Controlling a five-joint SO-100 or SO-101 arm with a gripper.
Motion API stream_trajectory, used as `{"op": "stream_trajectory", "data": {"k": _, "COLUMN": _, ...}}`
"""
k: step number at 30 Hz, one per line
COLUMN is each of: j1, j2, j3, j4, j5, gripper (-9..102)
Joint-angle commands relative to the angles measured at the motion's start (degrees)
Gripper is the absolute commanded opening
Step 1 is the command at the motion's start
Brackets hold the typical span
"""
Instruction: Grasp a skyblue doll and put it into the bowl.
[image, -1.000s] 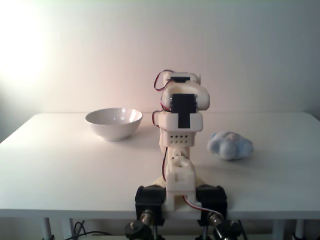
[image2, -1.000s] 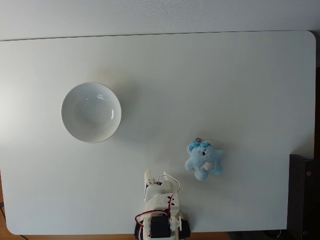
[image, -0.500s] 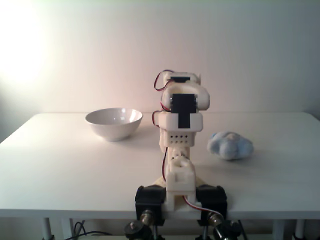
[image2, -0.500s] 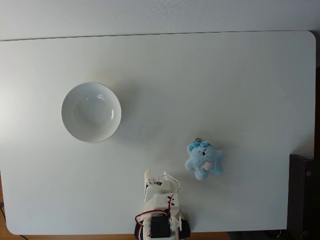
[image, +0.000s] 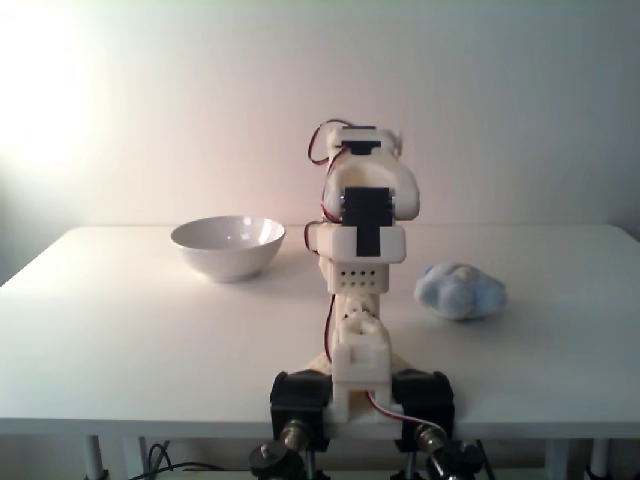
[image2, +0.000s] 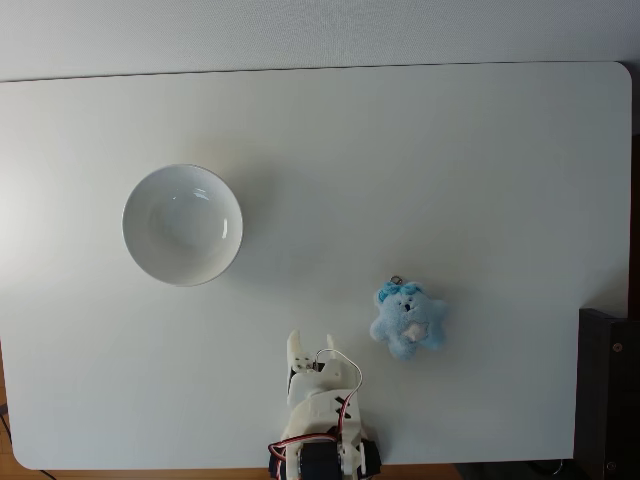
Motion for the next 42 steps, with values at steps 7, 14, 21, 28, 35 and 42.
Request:
{"op": "stream_trajectory", "data": {"k": 7, "j1": -0.44, "j2": 0.44, "j3": -9.32, "j4": 0.18, "j5": 0.26, "gripper": 22}}
{"op": "stream_trajectory", "data": {"k": 14, "j1": 0.09, "j2": -0.26, "j3": -15.12, "j4": 0.35, "j5": 0.0, "gripper": 22}}
{"op": "stream_trajectory", "data": {"k": 21, "j1": 0.18, "j2": -0.44, "j3": -18.98, "j4": 5.98, "j5": 0.0, "gripper": 22}}
{"op": "stream_trajectory", "data": {"k": 28, "j1": 0.26, "j2": -0.44, "j3": -23.03, "j4": 14.77, "j5": 0.09, "gripper": 22}}
{"op": "stream_trajectory", "data": {"k": 35, "j1": 0.26, "j2": -0.44, "j3": -31.11, "j4": 22.85, "j5": 0.18, "gripper": 22}}
{"op": "stream_trajectory", "data": {"k": 42, "j1": 1.67, "j2": -0.53, "j3": -33.75, "j4": 25.66, "j5": 0.44, "gripper": 39}}
